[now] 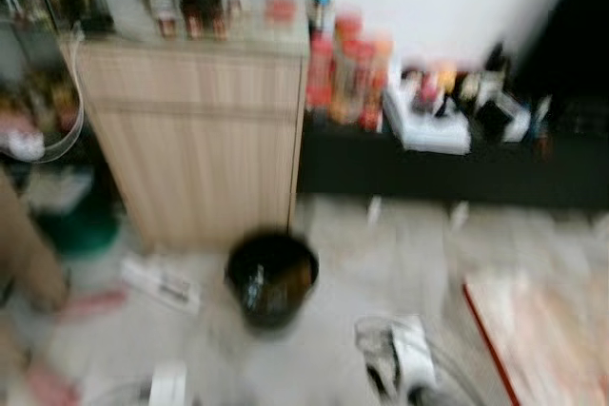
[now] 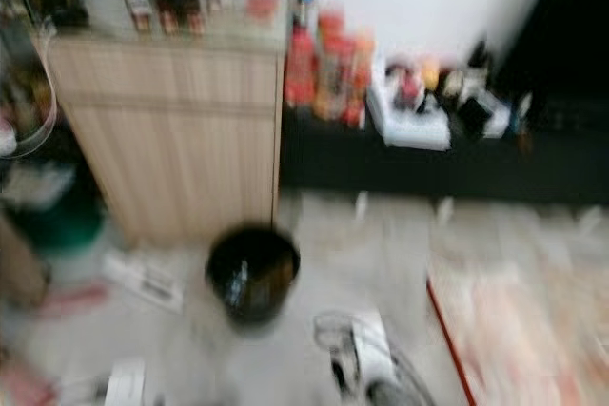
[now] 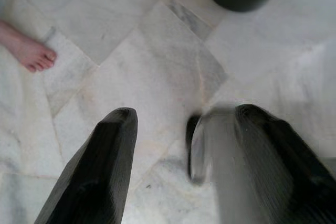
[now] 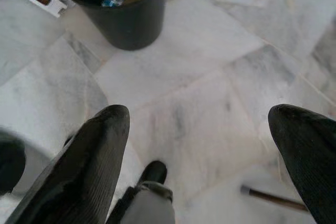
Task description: Picking trash to rubbish bin
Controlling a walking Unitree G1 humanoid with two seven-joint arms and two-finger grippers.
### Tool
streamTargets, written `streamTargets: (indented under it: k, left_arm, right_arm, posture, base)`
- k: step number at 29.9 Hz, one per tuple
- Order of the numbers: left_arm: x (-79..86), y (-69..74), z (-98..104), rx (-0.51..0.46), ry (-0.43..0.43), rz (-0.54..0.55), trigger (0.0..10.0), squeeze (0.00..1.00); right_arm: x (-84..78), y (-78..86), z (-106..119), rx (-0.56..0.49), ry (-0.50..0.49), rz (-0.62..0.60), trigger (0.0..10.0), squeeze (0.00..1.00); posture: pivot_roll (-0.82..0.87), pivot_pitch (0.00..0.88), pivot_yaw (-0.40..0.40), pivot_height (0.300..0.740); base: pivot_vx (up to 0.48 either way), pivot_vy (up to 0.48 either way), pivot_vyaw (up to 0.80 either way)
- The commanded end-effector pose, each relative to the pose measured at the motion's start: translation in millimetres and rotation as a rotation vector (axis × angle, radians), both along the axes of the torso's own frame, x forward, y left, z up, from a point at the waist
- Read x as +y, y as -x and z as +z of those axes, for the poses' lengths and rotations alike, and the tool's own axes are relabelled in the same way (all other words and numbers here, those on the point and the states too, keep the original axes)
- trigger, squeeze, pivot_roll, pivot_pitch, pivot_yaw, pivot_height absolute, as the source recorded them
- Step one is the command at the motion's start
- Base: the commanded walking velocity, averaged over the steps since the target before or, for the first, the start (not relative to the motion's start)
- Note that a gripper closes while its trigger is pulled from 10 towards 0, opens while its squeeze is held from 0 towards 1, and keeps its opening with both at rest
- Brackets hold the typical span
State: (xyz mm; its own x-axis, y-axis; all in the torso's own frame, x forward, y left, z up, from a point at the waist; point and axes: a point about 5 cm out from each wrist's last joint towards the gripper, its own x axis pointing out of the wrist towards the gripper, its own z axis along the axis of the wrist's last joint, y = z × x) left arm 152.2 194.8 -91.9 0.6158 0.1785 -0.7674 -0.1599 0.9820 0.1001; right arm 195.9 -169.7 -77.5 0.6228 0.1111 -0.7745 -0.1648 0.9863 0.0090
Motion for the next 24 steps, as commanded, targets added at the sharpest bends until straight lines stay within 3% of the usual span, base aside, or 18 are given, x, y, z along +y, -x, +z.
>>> streamTargets:
  k: [1,24]
  left_arm:
    - [0.9,2.4,-1.4,0.02,-0.003,-0.006,10.0,0.0]
    - [-1.3,1.4,-1.4,0.022,0.004,-0.011,10.0,0.0]
  right_arm:
    - [2.6,-4.5,2.2,-0.012,-0.006,0.002,10.0,0.0]
    - [3.1,-2.3,0.8,-0.003,-0.006,-0.002,10.0,0.0]
  posture:
    - [0.05,0.0,-0.114,0.74]
    - [0.06,0.0,-0.109,0.74]
  base:
    - [0.0,0.0,0.0]
    - [0.0,0.0,0.0]
